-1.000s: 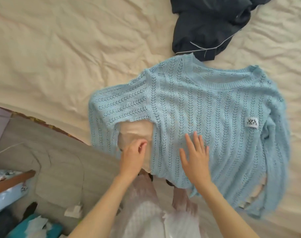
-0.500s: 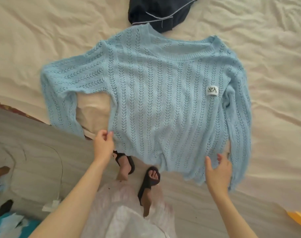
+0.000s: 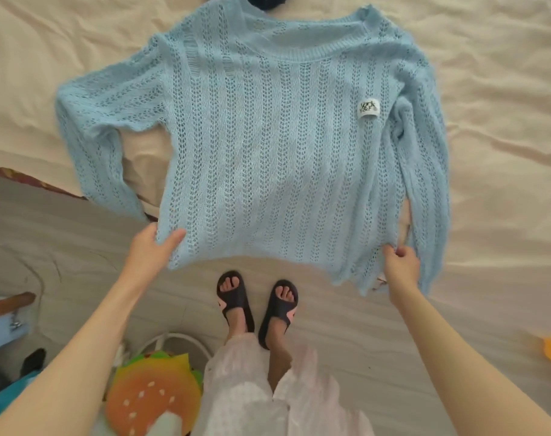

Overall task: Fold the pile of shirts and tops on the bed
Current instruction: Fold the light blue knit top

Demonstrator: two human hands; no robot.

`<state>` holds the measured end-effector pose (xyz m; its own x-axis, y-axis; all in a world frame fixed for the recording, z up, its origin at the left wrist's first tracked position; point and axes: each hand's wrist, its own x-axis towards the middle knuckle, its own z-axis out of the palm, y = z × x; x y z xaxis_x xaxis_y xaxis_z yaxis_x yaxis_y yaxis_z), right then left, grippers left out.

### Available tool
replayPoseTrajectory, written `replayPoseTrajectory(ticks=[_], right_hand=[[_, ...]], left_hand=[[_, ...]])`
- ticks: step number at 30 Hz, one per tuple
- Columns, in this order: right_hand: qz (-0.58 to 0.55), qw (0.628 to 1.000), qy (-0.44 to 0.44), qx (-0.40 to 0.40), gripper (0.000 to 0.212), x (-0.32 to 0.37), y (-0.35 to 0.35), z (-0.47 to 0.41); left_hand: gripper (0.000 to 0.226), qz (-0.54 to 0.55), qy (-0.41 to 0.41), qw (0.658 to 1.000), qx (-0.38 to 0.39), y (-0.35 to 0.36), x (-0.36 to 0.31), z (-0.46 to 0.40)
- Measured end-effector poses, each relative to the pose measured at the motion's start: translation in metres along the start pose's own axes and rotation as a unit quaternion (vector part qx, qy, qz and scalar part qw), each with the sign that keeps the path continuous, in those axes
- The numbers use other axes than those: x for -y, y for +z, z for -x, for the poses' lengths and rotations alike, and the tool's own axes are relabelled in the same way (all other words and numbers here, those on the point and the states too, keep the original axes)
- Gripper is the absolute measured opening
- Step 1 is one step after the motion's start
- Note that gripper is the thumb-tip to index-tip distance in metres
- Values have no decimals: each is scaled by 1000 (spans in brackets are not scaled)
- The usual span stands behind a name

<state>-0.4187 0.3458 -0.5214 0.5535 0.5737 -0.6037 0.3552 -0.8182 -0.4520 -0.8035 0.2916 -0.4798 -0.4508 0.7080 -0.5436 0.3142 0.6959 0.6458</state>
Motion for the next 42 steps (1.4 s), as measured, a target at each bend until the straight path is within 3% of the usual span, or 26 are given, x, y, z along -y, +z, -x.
replayPoseTrajectory(ticks=[1,5,7,10,12,14,19,23,27,30,33,37,42], right_hand=[[-16,1000,-5,-19,15,-4,-5,1],[-20,996,-58,-63,12,-19,-26,11],[-14,994,-72,-82,21,-19,-36,19],[14,992,-106,-62,29,-16,-49,33],[45,991,-121,-18,21,-19,-54,38],[79,990,-115,14,22,-28,-56,36],[136,988,-50,46,24,-66,-59,28],[135,990,-3,48,27,-70,-60,27],[79,997,12,12,40,-51,-68,18],[84,996,-11,-7,43,-29,-78,8],[83,996,-39,-14,45,-13,-87,-4],[66,995,-72,-21,45,1,-101,-25],[9,993,-83,86,23,13,-100,-52]], left_hand=[[3,-10,-9,1000,16,-2,7,5],[21,25,-54,998,-9,-14,34,15],[23,7,-62,998,-19,-19,35,19],[39,19,-54,998,-37,-21,24,27],[33,27,-44,998,-34,-22,16,33],[18,18,-49,999,-4,-23,20,40],[27,-15,-109,993,39,-25,47,52],[55,-55,-170,982,61,-16,53,52],[53,-168,-94,978,75,8,29,49],[50,-197,19,973,119,38,-8,47],[52,-232,129,951,158,73,-49,45],[56,-293,210,913,190,124,-100,52],[62,-372,255,868,207,193,-139,54]])
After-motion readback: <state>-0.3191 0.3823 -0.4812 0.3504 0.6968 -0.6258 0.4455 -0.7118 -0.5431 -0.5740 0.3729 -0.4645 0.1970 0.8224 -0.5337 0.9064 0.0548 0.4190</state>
